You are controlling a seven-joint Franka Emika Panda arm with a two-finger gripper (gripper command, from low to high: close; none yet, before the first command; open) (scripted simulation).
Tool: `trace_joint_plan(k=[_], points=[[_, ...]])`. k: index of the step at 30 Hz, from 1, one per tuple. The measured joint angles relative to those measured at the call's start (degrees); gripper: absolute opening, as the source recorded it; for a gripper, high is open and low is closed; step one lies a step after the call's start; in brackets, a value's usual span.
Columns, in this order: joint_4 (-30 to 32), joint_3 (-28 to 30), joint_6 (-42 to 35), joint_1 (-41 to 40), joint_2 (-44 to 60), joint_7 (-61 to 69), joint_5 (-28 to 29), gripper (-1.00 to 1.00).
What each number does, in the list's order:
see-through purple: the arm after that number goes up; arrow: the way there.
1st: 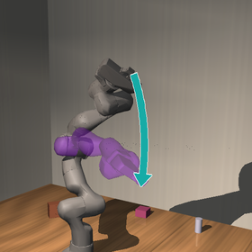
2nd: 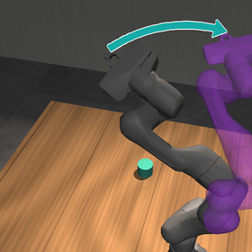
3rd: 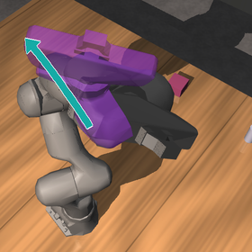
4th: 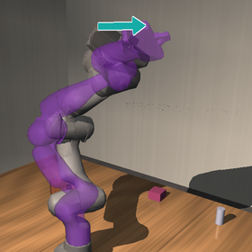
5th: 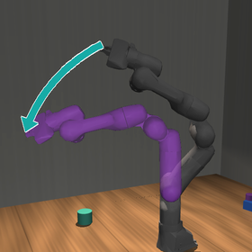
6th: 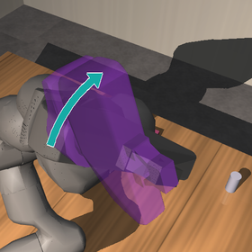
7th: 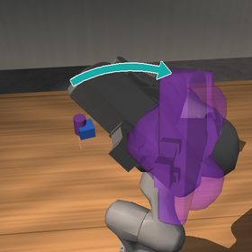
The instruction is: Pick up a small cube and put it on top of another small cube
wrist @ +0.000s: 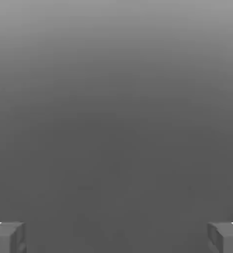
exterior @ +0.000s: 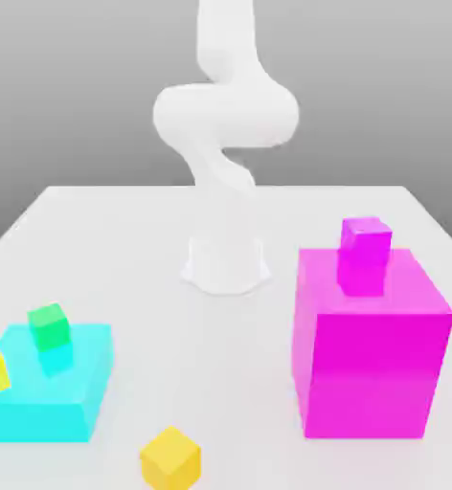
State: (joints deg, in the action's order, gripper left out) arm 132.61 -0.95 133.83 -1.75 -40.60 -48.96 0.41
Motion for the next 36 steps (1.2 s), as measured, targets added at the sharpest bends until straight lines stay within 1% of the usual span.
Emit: trace_joint_plan(k=[10,17,21,25,30,31,36], points=[[3.32,-3.04,8.27,-6.07,21.14,-13.12,2.39,0.0],[5.62,-3.21,13.98,-8.51,35.69,-22.13,3.98,0.0],[6.93,-2.9,17.26,-9.54,43.95,-26.55,3.87,0.0],[8.28,-2.43,20.6,-9.68,52.12,-29.94,2.34,0.0],[7.21,-1.56,27.89,-9.2,62.47,-31.51,2.43,0.0],[6.87,-1.32,29.38,-9.01,64.35,-31.71,2.67,-1.0],[6.87,-1.34,29.5,-9.01,64.35,-31.77,2.73,-1.0]])
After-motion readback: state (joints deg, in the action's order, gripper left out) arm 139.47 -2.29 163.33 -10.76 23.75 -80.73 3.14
